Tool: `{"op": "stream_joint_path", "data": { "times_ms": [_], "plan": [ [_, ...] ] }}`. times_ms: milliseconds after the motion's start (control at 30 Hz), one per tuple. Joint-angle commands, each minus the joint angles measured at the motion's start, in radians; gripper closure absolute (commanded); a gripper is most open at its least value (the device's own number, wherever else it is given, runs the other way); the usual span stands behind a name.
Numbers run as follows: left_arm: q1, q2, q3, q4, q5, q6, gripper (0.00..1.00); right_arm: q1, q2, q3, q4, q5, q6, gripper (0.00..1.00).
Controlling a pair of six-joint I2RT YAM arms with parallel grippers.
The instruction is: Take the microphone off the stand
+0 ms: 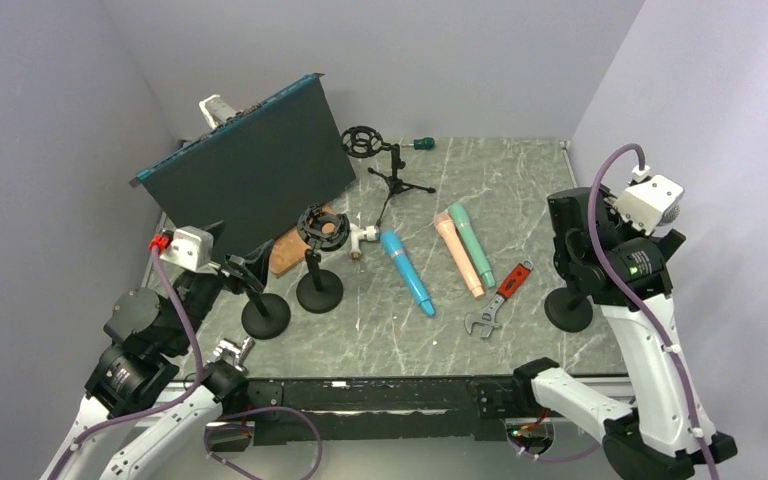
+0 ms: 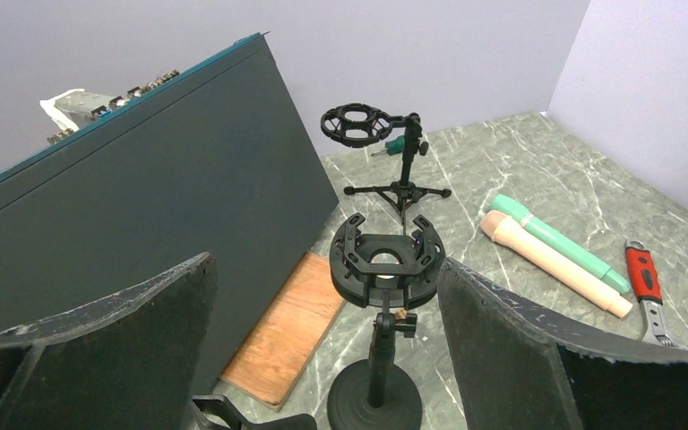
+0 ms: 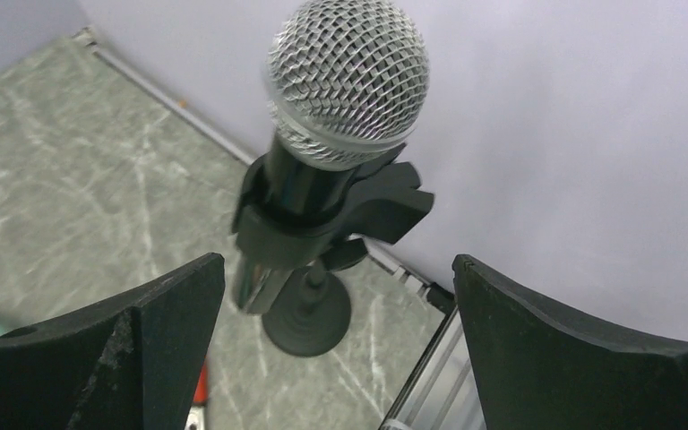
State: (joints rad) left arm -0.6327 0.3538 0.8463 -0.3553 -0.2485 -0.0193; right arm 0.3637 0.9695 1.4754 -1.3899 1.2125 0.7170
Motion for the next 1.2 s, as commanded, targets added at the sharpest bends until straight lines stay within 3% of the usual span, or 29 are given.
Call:
{"op": "stream_joint_path", "data": {
  "times_ms": [0, 200, 400, 533, 933, 1167],
  "plan": [
    [-0.006, 0.015, 0.0, 0.041, 0.012, -0.001, 0.05, -0.154, -0.044, -0.076, 0.317, -0.051, -0.271, 0.0],
    [-0.005, 0.012, -0.001, 0.042, 0.004, 0.001, 0.05, -0.344, -0.047, -0.138, 0.59, -0.228, -0.47, 0.02],
    [-0.005, 0.016, -0.002, 0.043, 0.01, 0.001, 0.04, -0.423, -0.003, -0.112, 0.653, -0.379, -0.471, 0.05],
    [-0.005, 0.014, -0.002, 0.042, 0.006, 0.003, 0.04, -0.427, 0.022, -0.105, 0.681, -0.397, -0.478, 0.06],
    [-0.007, 0.032, -0.006, 0.045, 0.02, 0.001, 0.04, -0.427, -0.047, -0.171, 0.833, -0.533, -0.6, 0.7],
    [-0.005, 0.042, -0.007, 0.047, 0.027, -0.001, 0.04, -0.427, -0.045, -0.069, 0.851, -0.568, -0.655, 0.88]
  ]
}}
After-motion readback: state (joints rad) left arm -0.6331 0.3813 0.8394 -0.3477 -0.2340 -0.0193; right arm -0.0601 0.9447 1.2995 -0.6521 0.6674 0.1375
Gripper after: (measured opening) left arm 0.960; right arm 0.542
